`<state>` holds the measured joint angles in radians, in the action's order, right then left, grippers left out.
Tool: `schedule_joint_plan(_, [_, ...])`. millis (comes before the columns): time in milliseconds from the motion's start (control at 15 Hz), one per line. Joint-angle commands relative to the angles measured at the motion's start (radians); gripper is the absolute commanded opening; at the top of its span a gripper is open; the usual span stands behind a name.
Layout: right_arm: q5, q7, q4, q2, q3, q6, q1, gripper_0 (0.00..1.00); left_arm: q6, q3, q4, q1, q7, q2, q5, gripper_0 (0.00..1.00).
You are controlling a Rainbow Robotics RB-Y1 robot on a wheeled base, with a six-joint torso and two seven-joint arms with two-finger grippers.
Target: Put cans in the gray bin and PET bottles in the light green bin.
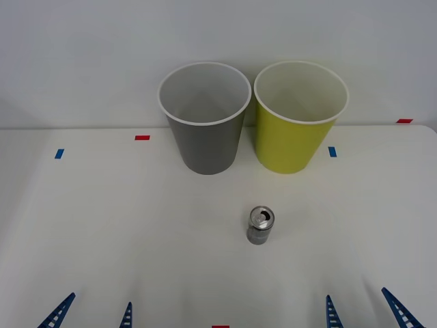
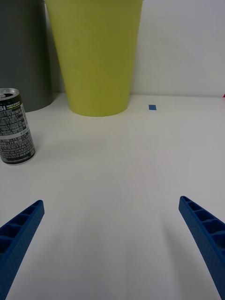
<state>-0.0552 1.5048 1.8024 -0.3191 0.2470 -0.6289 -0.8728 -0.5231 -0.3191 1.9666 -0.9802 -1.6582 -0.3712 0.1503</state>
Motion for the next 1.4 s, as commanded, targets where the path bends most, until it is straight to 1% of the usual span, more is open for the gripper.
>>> schedule_joint_plan(67, [0.0,0.0,0.0,0.0,0.0,0.0,0.0,1.0,0.0,0.0,0.0,0.0,0.0,0.0,0.0,1.0])
schedule_joint_plan(1400, [0.0,0.0,0.0,0.0,0.0,0.0,0.0,1.0,0.0,0.0,0.0,0.0,0.0,0.0,0.0,1.0])
